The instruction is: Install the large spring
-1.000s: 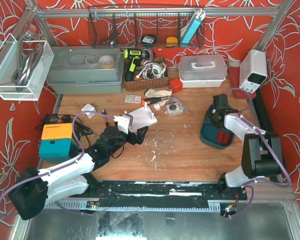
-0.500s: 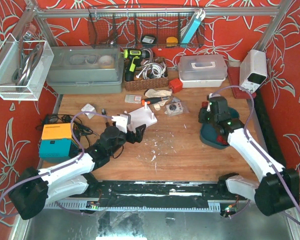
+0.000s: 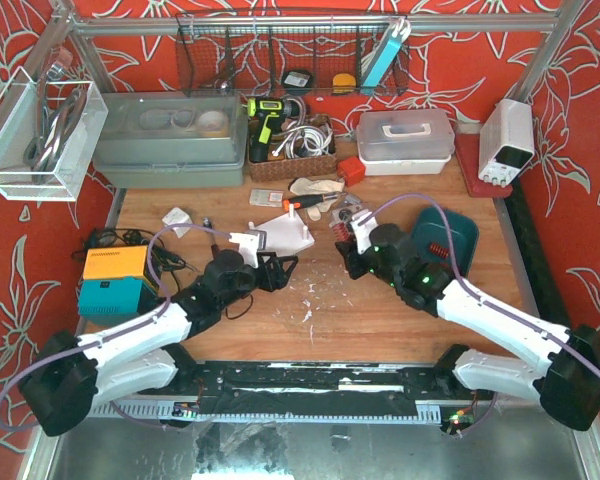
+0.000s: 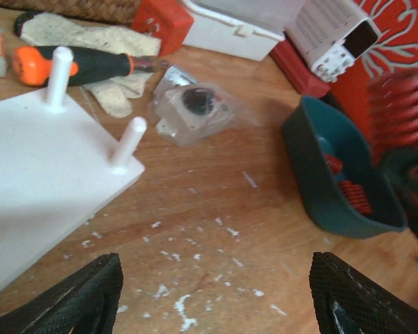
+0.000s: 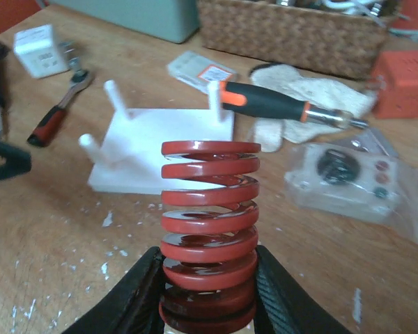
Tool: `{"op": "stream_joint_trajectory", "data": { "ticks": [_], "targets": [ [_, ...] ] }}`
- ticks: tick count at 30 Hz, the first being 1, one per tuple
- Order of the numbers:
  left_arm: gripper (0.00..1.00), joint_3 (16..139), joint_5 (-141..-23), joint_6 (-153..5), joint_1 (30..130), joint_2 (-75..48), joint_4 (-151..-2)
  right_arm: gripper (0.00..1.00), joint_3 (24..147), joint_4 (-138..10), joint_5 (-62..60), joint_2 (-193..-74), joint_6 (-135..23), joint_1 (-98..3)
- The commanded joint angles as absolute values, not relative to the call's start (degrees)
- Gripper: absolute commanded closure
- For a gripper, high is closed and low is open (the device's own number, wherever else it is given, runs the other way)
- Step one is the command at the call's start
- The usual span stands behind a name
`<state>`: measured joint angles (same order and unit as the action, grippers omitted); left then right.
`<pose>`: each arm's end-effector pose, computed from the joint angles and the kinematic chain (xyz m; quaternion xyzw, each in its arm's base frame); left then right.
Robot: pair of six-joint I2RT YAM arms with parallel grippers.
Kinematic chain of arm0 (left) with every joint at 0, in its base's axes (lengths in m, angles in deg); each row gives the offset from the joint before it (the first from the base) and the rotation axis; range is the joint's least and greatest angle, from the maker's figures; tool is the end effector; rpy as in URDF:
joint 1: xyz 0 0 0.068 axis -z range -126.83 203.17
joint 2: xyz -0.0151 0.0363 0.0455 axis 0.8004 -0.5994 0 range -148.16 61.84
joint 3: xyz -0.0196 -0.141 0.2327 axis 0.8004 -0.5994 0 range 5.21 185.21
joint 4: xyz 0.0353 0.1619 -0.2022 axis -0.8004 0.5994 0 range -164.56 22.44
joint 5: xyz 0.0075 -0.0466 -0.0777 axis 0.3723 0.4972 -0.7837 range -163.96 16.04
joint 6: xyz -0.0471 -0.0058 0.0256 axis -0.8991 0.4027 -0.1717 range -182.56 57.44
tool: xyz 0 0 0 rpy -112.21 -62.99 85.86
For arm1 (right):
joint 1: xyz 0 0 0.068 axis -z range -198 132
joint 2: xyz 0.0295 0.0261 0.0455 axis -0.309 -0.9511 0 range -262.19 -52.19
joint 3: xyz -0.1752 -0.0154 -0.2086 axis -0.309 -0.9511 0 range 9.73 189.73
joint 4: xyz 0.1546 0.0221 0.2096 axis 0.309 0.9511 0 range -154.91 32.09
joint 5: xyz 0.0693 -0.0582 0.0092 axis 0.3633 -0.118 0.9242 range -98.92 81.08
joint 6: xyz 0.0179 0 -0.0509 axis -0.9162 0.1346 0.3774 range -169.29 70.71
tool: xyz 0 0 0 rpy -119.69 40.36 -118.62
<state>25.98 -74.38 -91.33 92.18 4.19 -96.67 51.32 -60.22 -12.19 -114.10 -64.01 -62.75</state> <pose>0.1681 -0.1367 0.2095 0.0729 0.7887 -0.3428 0.5051 0.1758 0.1714 0.2713 -0.2037 0.8183 0.2454 0.4782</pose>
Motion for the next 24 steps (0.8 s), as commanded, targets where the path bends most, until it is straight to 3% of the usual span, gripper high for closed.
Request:
{"op": "stream_joint_trajectory", "data": {
  "ticks": [1, 6, 13, 24],
  "targets": [
    [0.27, 31.14, -77.99, -98.21, 92.28, 9.16, -90.43, 1.0, 48.03, -70.71, -15.72, -114.45, -58.08, -68.46],
    [0.29, 34.99, -81.9, -102.1, 92.02, 11.82, -88.05, 1.0, 44.23, -78.36, -16.27, -115.42, -53.95, -73.98],
    [0.43, 41.03, -89.01, -103.1, 92.02, 7.03, -83.86, 1.0, 41.87, -83.93, -16.8, -116.14, -51.22, -77.93],
    [0.46, 43.19, -94.76, -105.52, 92.02, -0.51, -84.11, 1.0, 40.67, -87.09, -18.13, -117.14, -48.69, -80.69]
  ]
}}
